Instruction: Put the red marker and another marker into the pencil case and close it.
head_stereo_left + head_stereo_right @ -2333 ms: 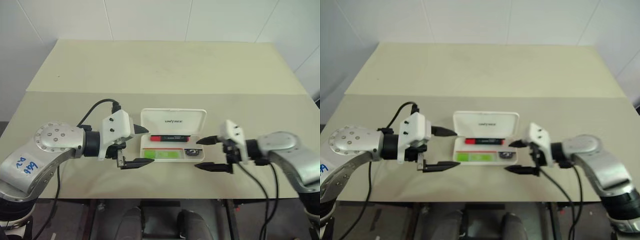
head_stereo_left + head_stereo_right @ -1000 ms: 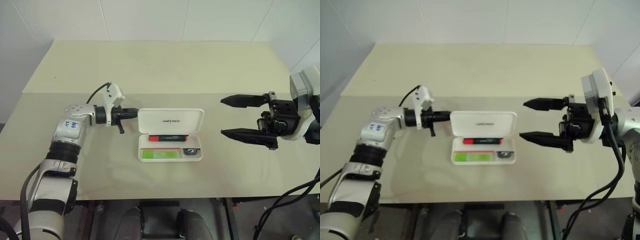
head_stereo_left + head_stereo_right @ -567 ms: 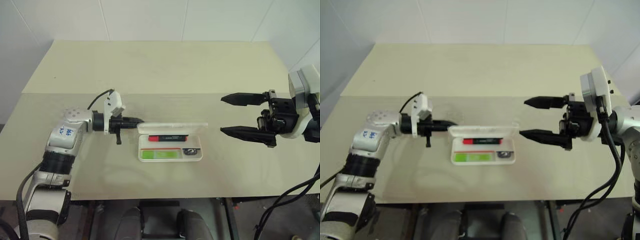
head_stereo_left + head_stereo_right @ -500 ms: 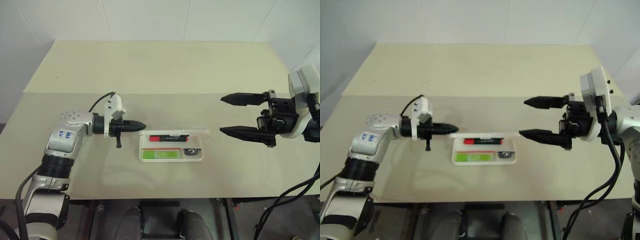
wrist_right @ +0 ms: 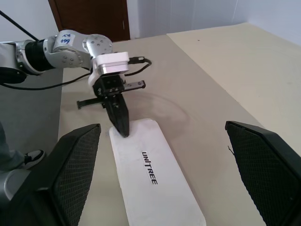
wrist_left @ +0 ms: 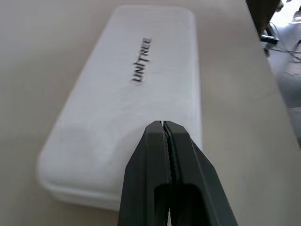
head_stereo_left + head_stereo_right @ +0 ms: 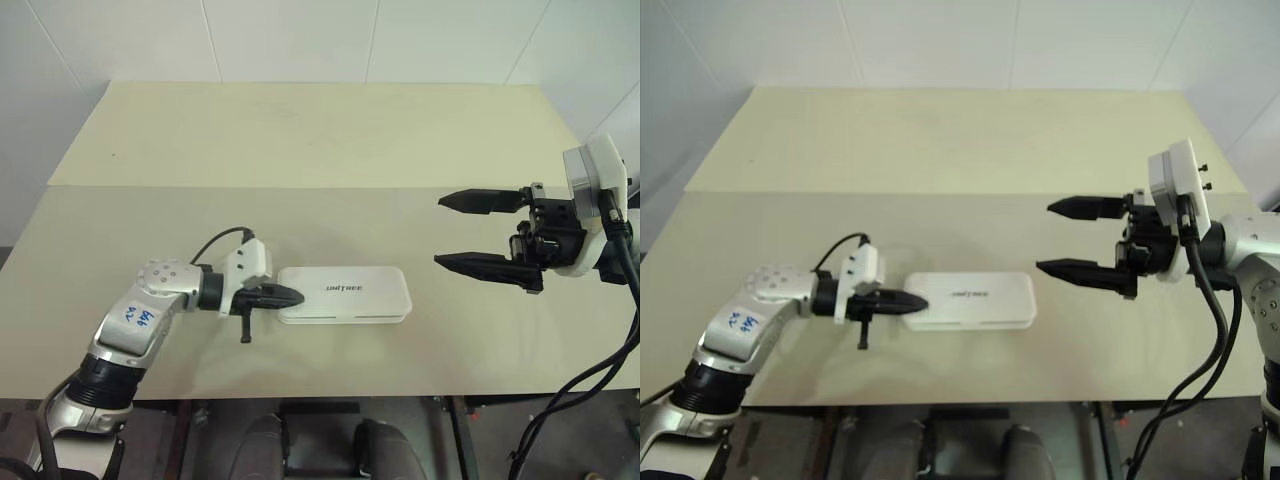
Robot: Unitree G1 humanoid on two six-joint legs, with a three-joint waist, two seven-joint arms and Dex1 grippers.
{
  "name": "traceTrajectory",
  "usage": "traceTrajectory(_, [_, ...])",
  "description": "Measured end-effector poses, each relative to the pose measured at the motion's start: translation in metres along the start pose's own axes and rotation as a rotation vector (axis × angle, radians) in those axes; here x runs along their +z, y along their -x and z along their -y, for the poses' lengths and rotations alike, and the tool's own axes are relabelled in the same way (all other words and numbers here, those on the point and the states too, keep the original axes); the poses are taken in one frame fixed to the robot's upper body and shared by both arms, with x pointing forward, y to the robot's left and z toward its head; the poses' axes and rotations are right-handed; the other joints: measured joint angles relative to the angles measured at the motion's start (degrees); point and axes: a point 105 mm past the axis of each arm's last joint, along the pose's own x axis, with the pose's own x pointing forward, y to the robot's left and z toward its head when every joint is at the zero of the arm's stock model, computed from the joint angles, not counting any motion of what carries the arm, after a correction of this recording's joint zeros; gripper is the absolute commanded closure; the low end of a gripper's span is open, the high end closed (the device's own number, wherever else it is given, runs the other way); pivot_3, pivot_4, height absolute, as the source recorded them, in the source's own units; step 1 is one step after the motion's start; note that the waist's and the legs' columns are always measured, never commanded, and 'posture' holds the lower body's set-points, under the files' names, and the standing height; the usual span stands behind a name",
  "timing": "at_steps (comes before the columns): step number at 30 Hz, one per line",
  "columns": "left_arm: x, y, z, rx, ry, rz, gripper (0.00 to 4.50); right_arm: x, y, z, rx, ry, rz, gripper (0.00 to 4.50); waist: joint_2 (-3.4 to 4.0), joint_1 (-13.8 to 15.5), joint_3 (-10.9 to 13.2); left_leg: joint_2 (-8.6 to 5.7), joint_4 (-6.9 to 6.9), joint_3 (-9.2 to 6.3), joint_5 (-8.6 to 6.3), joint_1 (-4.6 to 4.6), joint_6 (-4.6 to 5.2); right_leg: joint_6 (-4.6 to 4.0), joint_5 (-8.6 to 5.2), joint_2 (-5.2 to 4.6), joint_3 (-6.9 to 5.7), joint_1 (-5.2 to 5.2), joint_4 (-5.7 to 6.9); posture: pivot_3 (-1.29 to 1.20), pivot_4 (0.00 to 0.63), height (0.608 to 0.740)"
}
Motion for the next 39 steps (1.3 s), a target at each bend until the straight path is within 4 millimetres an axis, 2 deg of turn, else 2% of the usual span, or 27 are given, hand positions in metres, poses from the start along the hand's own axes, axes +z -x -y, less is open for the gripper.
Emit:
traceTrajectory(7, [-0.003,-0.008,0.000,0.051,-0.035,-0.035,4.45,-0.005,-0.001,0.001,-0.003,0.012,-0.023,0.00,0.08,0.0,-0.1,0.00,0.09,0.02,-0.03,0.10,0.05,0.00,0.00,-0.01,0.05,0.05,0.08,0.00,0.150,0.740])
traceTrajectory(12, [-0.002,-0.012,-0.001,0.072,-0.030,-0.025,4.45,-0.033,-0.003,-0.005,0.028,-0.020,-0.124,0.00,0.07,0.0,-0.2,-0.01,0.12,0.03,-0.06,0.10,0.10,0.00,0.00,-0.04,0.06,0.07,0.07,0.00,0.150,0.740])
traceTrajectory(15, [-0.001,-0.012,-0.001,0.079,-0.014,-0.017,4.45,-0.039,-0.004,-0.007,0.042,-0.010,-0.151,0.00,0.09,0.0,-0.2,0.00,0.12,0.03,-0.06,0.11,0.10,0.00,0.00,-0.02,0.06,0.06,0.08,0.00,0.150,0.740])
traceTrajectory(18, [-0.003,-0.003,0.002,0.086,0.055,0.007,4.45,-0.043,-0.003,-0.006,0.054,-0.011,-0.160,0.00,0.08,-0.1,-0.2,0.01,0.09,0.03,-0.06,0.08,0.10,0.00,0.00,-0.02,0.07,0.03,0.06,0.00,0.150,0.740])
traceTrajectory(20, [-0.001,0.013,0.000,0.107,0.091,0.021,4.45,-0.045,-0.002,-0.005,0.061,-0.012,-0.159,0.00,0.06,-0.5,-0.2,0.04,0.07,0.03,-0.06,0.07,0.09,0.00,0.00,0.00,0.07,-0.01,0.07,0.00,0.150,0.740])
traceTrajectory(22, [0.015,0.034,-0.001,0.131,0.089,0.074,4.45,-0.046,-0.001,-0.002,0.067,-0.019,-0.161,0.00,0.06,-0.8,-0.2,0.04,0.08,0.03,-0.07,0.06,0.07,0.00,0.00,-0.01,0.07,-0.01,0.06,0.00,0.150,0.740])
traceTrajectory(24, [0.030,0.063,-0.005,0.198,0.070,0.120,4.45,-0.050,0.001,0.002,0.072,-0.019,-0.169,0.00,0.05,-1.3,-0.2,0.05,0.06,0.03,-0.09,0.08,0.05,0.00,0.00,-0.02,0.06,0.01,0.03,0.00,0.150,0.740])
traceTrajectory(26, [0.037,0.093,-0.012,0.303,0.053,0.131,4.45,-0.055,0.002,0.008,0.063,-0.030,-0.180,0.00,0.07,-1.6,-0.2,0.03,0.05,0.05,-0.09,0.10,0.06,0.00,0.00,-0.04,0.08,0.01,0.03,0.00,0.150,0.740])
traceTrajectory(28, [0.026,0.122,-0.021,0.441,0.093,0.109,4.45,-0.062,0.009,0.019,0.017,-0.047,-0.188,0.00,0.07,-1.7,-0.2,0.03,0.02,0.10,-0.09,0.14,0.05,0.00,0.00,-0.04,0.10,0.00,0.03,0.00,0.150,0.740])
traceTrajectory(33, [-0.023,0.185,-0.048,0.852,0.269,0.034,4.45,-0.074,0.021,0.053,-0.139,-0.088,-0.168,0.00,0.06,-1.7,-0.2,0.05,0.04,0.10,-0.12,0.11,0.06,0.00,0.00,-0.04,0.10,-0.04,0.04,0.00,0.150,0.740])
traceTrajectory(36, [-0.036,0.217,-0.056,1.059,0.319,0.061,4.45,-0.085,0.027,0.073,-0.259,-0.123,-0.152,0.00,0.05,-1.5,-0.2,0.06,0.04,0.13,-0.17,0.09,0.06,0.00,0.00,-0.10,0.10,-0.05,0.01,0.00,0.150,0.740])
traceTrajectory(39, [-0.047,0.238,-0.060,1.209,0.361,0.090,4.45,-0.099,0.037,0.092,-0.389,-0.161,-0.151,0.00,0.04,-1.5,-0.2,0.05,0.04,0.16,-0.19,0.07,0.05,0.00,0.00,-0.12,0.08,-0.06,0.01,0.00,0.150,0.740])
